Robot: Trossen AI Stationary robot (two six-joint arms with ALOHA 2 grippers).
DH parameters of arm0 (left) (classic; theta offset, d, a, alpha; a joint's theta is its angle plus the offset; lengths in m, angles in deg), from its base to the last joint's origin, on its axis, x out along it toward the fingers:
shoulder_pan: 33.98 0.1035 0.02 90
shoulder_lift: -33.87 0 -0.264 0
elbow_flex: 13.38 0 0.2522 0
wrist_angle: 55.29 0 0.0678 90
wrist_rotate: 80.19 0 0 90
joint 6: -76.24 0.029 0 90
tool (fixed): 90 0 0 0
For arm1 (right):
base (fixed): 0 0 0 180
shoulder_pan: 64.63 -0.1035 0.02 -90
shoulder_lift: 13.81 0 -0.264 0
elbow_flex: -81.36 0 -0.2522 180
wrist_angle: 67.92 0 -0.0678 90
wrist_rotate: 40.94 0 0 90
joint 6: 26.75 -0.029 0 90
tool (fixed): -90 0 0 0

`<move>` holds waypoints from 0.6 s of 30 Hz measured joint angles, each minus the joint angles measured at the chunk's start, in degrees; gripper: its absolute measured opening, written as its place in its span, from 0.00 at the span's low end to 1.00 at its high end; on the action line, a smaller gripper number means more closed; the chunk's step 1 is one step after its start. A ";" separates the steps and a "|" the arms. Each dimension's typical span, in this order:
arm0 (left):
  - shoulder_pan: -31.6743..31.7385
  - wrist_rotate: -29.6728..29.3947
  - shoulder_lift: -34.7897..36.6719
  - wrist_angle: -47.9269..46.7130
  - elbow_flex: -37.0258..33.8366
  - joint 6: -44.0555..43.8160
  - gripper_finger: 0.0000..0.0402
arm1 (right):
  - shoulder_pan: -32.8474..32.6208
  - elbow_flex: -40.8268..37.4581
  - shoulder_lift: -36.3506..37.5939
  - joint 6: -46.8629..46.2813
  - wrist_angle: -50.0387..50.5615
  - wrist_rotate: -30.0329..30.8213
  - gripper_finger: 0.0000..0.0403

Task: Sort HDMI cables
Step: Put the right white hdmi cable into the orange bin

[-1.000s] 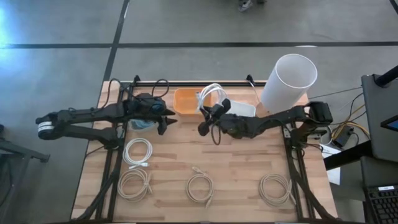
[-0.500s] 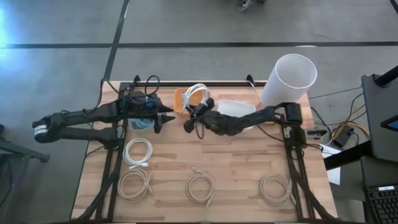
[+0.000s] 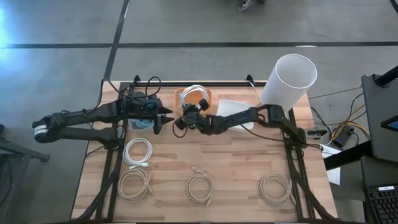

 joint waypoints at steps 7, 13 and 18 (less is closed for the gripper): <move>0.00 0.00 -0.02 0.07 0.00 0.07 0.50 | 2.12 -0.25 -0.04 -2.57 0.74 -0.02 0.16; 0.00 0.00 -0.02 0.09 0.00 0.00 0.50 | 3.16 -0.40 -0.04 -4.91 0.74 -0.30 0.25; -0.02 0.00 -0.02 0.09 0.00 -0.01 0.50 | 3.22 -0.41 -0.04 -4.64 1.52 -0.33 0.30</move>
